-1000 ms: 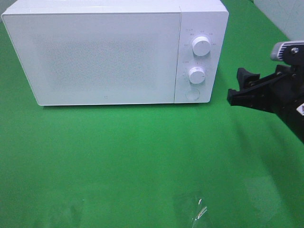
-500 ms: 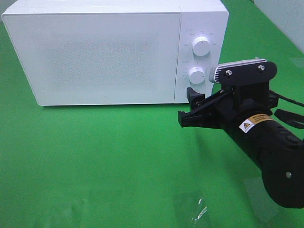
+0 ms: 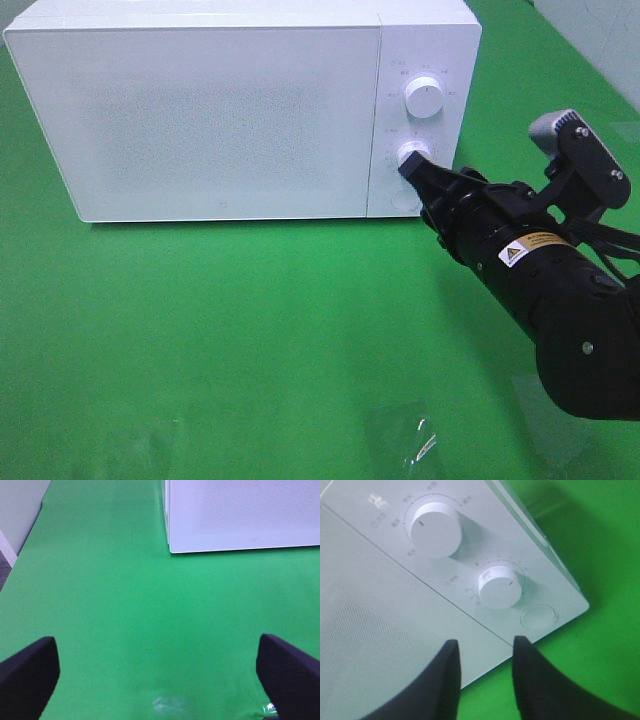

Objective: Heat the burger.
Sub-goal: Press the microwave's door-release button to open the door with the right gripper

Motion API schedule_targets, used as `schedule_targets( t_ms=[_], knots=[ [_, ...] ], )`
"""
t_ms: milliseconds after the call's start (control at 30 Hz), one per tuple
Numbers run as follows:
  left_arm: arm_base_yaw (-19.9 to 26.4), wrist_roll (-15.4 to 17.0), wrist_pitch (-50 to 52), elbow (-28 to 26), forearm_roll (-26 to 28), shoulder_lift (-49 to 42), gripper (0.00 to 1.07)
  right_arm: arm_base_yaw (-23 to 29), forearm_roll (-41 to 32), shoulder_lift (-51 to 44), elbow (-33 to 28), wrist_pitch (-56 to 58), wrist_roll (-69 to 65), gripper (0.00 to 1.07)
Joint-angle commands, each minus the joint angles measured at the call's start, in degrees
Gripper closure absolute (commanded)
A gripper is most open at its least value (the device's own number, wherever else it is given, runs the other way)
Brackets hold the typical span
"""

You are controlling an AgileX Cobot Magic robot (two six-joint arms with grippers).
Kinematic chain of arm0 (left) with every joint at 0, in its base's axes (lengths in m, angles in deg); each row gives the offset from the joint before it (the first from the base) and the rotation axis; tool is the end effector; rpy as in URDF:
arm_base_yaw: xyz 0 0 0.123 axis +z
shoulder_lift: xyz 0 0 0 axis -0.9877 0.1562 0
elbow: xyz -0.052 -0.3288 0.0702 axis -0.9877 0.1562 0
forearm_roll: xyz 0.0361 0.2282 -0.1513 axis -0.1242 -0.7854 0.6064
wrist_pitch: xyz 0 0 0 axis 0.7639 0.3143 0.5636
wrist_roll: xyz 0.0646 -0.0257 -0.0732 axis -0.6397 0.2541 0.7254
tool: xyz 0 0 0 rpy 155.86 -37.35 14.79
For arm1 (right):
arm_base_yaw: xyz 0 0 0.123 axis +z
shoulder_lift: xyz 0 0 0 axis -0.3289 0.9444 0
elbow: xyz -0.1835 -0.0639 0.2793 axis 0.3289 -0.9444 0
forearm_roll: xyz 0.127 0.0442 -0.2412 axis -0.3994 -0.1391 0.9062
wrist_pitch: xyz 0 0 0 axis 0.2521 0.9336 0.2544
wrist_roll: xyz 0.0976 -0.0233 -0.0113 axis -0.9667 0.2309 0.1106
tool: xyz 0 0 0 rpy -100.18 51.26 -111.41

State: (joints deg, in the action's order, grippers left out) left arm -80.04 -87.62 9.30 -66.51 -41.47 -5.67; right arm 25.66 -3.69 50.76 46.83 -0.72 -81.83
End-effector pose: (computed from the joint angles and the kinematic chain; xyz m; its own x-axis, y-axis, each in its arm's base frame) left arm -0.0337 -0.0063 0.2876 -0.4541 0.0402 -0.8900 0.0552 0.9983 0.0170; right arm 0.2480 0.1636 0.1832 -0.2229 0.6493 -0.7271 0.0036 0.7464 0.6655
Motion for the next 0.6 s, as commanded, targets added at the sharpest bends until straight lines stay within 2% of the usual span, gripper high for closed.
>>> schedule_targets(
  t_ms=[33,67,133,167,200,400,600],
  knots=[
    [0.1,0.5,0.7,-0.1,0.1,-1.0,0.07,0.0,0.8,-0.1,0.5,2.0,-17.8,0.96],
    [0.1,0.5,0.7,-0.1,0.1,-1.0,0.07,0.0,0.8,-0.1,0.5,2.0,-17.8,0.96],
    [0.1,0.5,0.7,-0.1,0.1,-1.0,0.07,0.0,1.2,-0.1,0.5,2.5,-31.6,1.07],
    [0.1,0.5,0.7,-0.1,0.1,-1.0,0.07,0.0,1.2,-0.1,0.5,2.5,-31.6,1.07],
    [0.1,0.5,0.7,-0.1,0.1,-1.0,0.07,-0.1,1.1,-0.1,0.5,3.4,-37.6,1.07],
    [0.1,0.5,0.7,-0.1,0.1,-1.0,0.07,-0.1,1.1,-0.1,0.5,7.5,-43.9,1.07],
    [0.1,0.5,0.7,-0.1,0.1,-1.0,0.07,-0.2,-0.1,0.5,0.5,9.2,-44.0,1.07]
  ],
)
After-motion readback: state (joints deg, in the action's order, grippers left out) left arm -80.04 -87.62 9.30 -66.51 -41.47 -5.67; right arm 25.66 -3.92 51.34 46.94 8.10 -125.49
